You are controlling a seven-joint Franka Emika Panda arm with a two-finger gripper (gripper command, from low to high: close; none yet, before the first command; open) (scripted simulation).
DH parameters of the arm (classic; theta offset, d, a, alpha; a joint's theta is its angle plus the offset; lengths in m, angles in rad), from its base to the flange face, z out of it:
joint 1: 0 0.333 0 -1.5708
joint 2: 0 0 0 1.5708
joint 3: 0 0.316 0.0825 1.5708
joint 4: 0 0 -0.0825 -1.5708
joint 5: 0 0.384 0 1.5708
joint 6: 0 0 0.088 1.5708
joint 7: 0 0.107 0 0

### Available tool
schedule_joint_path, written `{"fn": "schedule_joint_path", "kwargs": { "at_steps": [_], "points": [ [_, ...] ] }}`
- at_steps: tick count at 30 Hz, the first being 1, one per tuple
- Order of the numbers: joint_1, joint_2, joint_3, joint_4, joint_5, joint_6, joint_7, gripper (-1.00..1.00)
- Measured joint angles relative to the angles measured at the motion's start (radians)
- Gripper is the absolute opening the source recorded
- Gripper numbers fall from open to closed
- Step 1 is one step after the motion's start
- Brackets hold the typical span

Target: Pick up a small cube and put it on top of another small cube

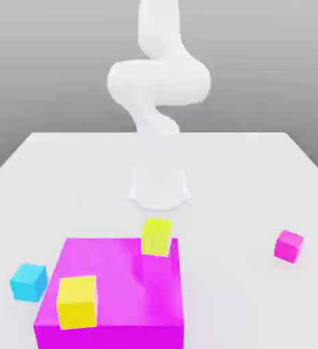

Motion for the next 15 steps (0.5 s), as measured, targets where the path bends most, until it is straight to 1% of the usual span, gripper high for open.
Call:
{"fn": "schedule_joint_path", "kwargs": {
  "at_steps": [6, 15],
  "points": [
    [-0.113, 0.225, -0.023, -0.063, 0.042, 0.104, 0.217, 0.0],
    [-0.255, 0.551, -0.073, -0.155, 0.067, 0.256, 0.558, 0.0]
  ]
}}
